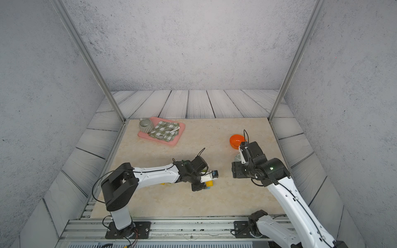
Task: Assemble the letter s with lego
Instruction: Assemble the lego brick with the lego brick.
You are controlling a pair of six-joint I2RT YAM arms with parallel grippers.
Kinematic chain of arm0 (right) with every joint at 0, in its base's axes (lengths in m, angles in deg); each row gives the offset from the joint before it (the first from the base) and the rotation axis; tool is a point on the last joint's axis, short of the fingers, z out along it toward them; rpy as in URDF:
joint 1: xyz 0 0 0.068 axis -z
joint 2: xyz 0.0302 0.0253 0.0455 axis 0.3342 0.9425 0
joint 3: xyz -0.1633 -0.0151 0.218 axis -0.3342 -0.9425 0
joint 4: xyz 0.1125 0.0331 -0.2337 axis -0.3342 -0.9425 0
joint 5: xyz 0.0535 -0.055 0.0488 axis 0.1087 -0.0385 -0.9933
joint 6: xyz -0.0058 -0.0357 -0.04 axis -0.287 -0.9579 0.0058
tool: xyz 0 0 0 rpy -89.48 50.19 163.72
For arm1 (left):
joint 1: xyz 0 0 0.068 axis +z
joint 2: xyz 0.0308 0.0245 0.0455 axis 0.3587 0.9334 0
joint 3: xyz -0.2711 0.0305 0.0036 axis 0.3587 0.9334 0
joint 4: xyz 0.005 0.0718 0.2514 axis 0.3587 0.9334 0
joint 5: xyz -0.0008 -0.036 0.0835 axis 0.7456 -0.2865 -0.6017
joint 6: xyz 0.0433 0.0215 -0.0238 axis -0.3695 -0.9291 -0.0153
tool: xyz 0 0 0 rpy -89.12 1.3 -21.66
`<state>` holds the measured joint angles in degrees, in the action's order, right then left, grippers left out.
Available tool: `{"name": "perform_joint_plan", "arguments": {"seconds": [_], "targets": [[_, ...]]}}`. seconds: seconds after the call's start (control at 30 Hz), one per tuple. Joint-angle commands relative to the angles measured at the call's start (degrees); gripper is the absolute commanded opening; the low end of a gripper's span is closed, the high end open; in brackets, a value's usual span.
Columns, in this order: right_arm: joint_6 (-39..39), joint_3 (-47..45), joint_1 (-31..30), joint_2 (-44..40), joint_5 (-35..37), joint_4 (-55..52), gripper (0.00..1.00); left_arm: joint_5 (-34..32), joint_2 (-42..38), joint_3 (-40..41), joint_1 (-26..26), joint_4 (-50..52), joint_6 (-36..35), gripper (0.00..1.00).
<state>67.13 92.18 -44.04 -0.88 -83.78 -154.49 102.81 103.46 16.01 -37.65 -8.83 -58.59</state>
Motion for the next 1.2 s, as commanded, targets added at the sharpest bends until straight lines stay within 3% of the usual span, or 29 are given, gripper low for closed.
{"name": "perform_joint_plan", "arguments": {"seconds": [0.0, 0.3, 0.57, 0.77, 1.17], "targets": [[-0.67, 0.93, 0.09, -0.74, 0.62, -1.34, 0.73, 1.44, -0.35, 0.96, -0.35, 2.90, -4.93, 0.00], [-0.89, 1.60, 0.17, -0.47, 0.78, -1.53, 0.73, 3.45, -0.59, -2.22, 1.43, 7.81, -8.02, 0.00], [-1.11, 1.80, 0.12, -0.25, 0.78, -1.44, 0.73, 0.00, -0.75, -2.97, 1.81, 6.20, -5.58, 0.00], [-1.03, 1.66, 0.13, -0.33, 0.87, -1.53, 0.73, 1.08, -2.72, -1.58, 1.65, 5.33, -4.33, 0.00], [-0.86, 1.46, 0.13, -0.17, 0.69, -1.28, 0.73, 2.79, 2.64, -2.97, 1.73, 7.97, -5.88, 0.00]]}}
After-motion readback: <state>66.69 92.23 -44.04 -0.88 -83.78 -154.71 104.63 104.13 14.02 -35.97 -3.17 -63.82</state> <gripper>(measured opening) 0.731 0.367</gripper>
